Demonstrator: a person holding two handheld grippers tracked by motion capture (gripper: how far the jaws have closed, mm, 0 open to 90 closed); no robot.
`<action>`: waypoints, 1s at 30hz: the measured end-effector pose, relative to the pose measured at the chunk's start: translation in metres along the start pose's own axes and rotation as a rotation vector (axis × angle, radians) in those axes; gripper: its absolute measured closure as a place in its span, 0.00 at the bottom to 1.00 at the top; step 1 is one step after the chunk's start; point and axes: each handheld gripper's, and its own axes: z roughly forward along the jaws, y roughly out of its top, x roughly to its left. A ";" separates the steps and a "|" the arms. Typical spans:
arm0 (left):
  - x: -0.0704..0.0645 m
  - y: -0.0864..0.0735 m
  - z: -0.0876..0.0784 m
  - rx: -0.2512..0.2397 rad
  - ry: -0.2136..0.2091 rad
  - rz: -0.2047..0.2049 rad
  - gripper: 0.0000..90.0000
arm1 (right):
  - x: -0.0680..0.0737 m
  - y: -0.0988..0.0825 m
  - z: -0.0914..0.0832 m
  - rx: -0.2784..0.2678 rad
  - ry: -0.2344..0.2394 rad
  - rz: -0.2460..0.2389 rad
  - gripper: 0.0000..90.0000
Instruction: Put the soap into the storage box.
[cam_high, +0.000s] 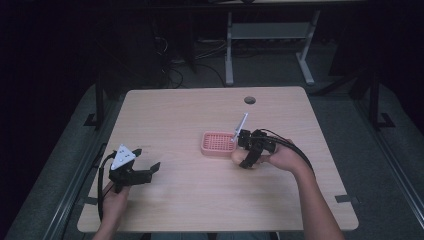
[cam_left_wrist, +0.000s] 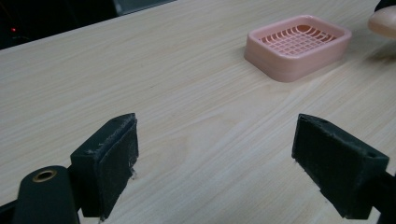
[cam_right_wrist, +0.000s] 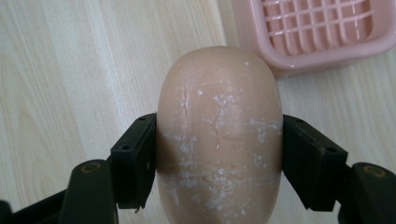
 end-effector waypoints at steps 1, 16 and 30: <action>0.000 0.000 0.000 0.000 0.000 -0.001 0.16 | 0.000 0.000 0.000 0.000 0.000 0.000 0.35; 0.000 0.000 0.000 -0.001 0.001 -0.002 0.16 | -0.006 0.018 -0.002 0.016 -0.003 -0.024 0.35; 0.000 0.000 0.000 -0.002 0.001 -0.002 0.16 | -0.015 0.034 -0.003 -0.007 0.008 -0.034 0.35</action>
